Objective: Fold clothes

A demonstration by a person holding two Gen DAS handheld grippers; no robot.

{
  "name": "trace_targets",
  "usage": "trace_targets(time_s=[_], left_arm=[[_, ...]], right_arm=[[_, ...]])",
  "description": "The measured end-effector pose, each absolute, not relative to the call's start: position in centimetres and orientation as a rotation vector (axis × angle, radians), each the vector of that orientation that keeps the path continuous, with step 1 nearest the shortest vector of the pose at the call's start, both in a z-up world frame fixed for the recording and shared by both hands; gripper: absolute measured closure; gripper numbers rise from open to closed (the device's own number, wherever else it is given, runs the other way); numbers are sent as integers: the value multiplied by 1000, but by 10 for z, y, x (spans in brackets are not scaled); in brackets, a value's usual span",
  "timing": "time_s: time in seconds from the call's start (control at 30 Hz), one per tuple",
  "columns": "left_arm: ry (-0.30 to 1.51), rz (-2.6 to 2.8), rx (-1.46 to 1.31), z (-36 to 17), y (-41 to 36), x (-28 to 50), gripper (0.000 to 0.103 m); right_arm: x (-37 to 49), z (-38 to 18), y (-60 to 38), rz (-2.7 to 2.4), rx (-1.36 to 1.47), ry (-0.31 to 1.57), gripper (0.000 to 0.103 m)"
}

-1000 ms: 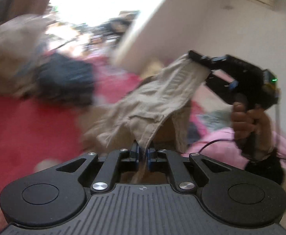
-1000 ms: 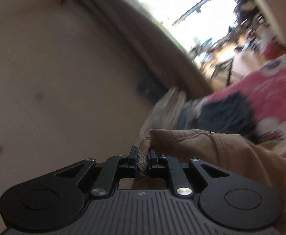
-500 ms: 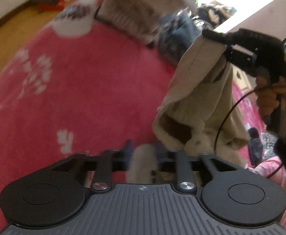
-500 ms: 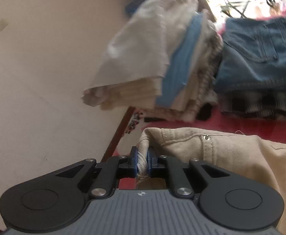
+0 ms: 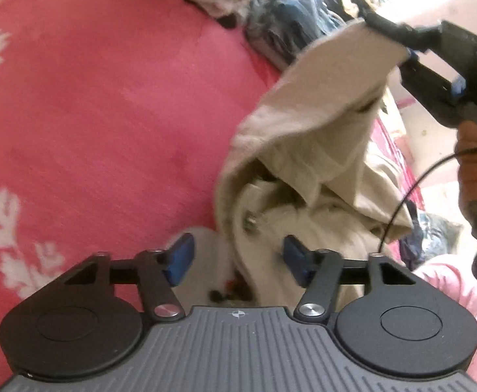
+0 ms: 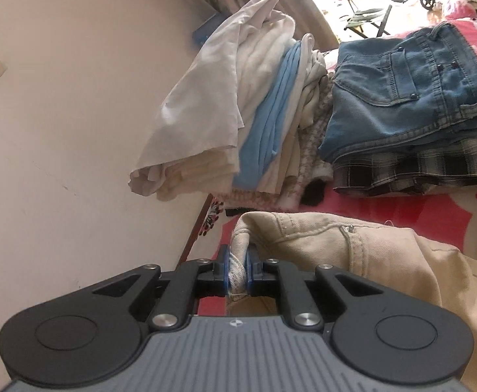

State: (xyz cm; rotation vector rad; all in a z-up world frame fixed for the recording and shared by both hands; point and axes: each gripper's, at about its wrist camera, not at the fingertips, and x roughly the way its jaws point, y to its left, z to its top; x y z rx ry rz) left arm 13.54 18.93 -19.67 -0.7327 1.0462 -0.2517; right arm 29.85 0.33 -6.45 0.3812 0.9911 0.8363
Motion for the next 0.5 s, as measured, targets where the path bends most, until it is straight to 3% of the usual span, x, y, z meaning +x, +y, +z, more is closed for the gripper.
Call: trace_targets(time_s=[0.03,0.1,0.33,0.5], left_arm=[[1040,-252,-723,-195,184,134,77],[1024,-220,-707,-188,179,133,96],[881,-181,-766,-141,197,106,98],[780,-103,-731,-109,231,89,98]], right_arm=[[297,-61,2,836,379,986,91],[293,-52,1,849,360,961,92],[291,-4,35,995,321,875,92],[296,-4,95,1103,329,859,92]])
